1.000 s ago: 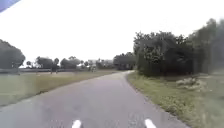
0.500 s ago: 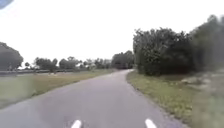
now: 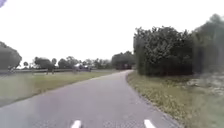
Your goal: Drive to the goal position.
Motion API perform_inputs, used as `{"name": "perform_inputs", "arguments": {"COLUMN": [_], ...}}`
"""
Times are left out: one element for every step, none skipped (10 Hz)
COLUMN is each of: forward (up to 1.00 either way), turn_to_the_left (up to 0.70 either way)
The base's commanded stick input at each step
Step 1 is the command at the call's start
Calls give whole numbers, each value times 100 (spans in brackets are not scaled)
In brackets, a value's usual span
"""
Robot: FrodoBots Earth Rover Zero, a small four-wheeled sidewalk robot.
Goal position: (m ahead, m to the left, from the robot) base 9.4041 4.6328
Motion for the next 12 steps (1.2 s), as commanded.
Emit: {"name": "perform_inputs", "arguments": {"forward": [85,85,85,85,85,85,85,85,85,85,85,85], "turn_to_the_left": [0,0,0,0,0,0,0,0,0,0,0,0]}}
